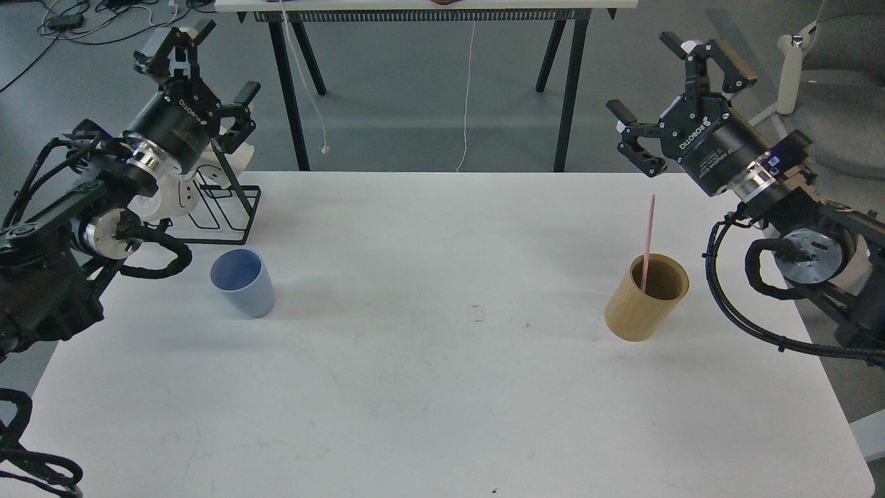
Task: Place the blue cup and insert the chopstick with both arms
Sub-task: 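Raise the left gripper and move it toward the blue cup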
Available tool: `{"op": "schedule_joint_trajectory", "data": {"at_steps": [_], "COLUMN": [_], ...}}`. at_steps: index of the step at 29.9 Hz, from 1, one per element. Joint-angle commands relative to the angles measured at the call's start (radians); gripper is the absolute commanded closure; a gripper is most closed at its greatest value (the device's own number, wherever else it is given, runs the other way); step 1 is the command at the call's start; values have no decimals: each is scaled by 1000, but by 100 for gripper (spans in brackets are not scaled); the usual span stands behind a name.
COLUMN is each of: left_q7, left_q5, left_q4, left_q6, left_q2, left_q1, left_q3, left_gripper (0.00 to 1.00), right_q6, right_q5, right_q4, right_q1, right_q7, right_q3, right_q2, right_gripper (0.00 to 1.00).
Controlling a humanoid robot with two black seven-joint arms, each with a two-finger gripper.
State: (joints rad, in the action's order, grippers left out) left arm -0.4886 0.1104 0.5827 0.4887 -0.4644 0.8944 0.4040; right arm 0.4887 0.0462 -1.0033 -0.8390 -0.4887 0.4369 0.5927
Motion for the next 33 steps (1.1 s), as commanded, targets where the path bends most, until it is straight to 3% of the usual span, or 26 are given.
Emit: {"op": "schedule_joint_trajectory", "data": {"at_steps": [1,19,29,33], "left_q7": [0,0,0,0], "left_q5": [2,63,463,716], "left_q4": [2,3,52,146], "left_q6": [0,0,0,0], "left_q2": [0,-88,-132,-187], "left_q1": [-2,17,182,251], "left_q3": [-1,-5,-5,-4], "left_gripper": [0,0,0,0], "right_q6": [0,0,0,0], "right_q5": [0,0,4,12], "right_q4": [-12,-29,-43,-43], "right_q1": [0,1,11,14], "right_q7": [0,0,0,0], "right_q3": [-3,-4,2,2], "right_q2": [10,44,48,64], "right_gripper": [2,2,2,2]}}
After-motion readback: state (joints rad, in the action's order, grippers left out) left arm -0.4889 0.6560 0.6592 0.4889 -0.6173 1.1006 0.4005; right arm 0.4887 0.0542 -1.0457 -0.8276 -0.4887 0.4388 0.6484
